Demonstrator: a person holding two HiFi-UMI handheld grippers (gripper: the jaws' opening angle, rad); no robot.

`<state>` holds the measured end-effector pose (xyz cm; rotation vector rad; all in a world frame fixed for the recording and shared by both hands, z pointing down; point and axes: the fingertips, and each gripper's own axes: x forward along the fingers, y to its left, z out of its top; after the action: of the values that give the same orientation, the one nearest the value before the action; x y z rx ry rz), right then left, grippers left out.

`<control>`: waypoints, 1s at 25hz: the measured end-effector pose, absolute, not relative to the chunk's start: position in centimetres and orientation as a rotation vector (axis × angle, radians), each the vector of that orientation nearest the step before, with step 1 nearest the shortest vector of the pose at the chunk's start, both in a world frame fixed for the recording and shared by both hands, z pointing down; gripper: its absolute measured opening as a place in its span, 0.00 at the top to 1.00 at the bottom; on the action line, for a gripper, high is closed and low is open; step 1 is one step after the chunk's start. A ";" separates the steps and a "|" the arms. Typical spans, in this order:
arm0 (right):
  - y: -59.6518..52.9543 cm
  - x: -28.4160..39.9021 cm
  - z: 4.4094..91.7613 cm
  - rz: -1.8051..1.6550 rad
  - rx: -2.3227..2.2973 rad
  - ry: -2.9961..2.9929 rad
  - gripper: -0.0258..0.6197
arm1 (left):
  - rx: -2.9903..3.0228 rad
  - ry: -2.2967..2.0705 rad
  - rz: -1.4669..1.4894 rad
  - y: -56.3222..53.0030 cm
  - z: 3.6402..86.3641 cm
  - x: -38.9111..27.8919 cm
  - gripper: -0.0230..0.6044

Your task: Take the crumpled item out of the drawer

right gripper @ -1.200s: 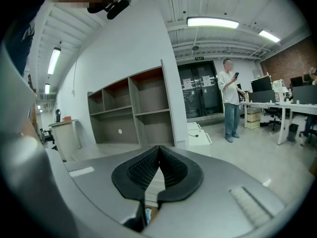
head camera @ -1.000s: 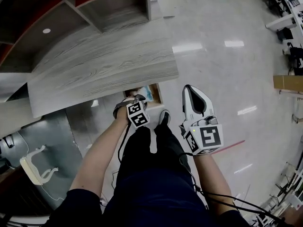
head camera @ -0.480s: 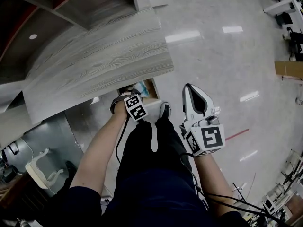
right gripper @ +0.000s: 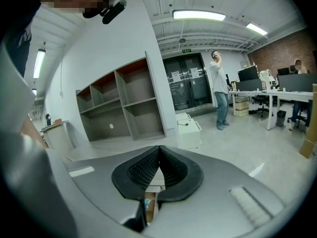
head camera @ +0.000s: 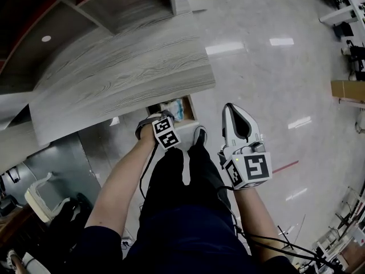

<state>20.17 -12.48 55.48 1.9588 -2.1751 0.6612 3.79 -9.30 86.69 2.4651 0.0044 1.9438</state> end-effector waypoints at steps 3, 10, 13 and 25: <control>-12.6 19.2 55.2 0.646 1.944 -2.191 0.95 | 2.508 0.005 1.925 -9.1 85.7 3.5 0.96; -13.2 17.0 53.5 0.584 1.917 -2.245 0.95 | 2.649 -0.020 1.852 -8.7 81.6 3.3 0.96; -13.3 16.2 52.6 0.560 1.898 -2.266 0.95 | 2.714 -0.053 1.823 -8.5 79.0 3.4 0.96; -15.3 13.0 47.7 0.420 1.847 -2.388 0.95 | 2.879 -0.300 1.686 -10.5 67.2 2.7 0.96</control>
<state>12.95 -15.31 47.68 1.8475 -2.3880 0.4204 2.68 -10.48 67.23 2.8790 -0.2996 1.6862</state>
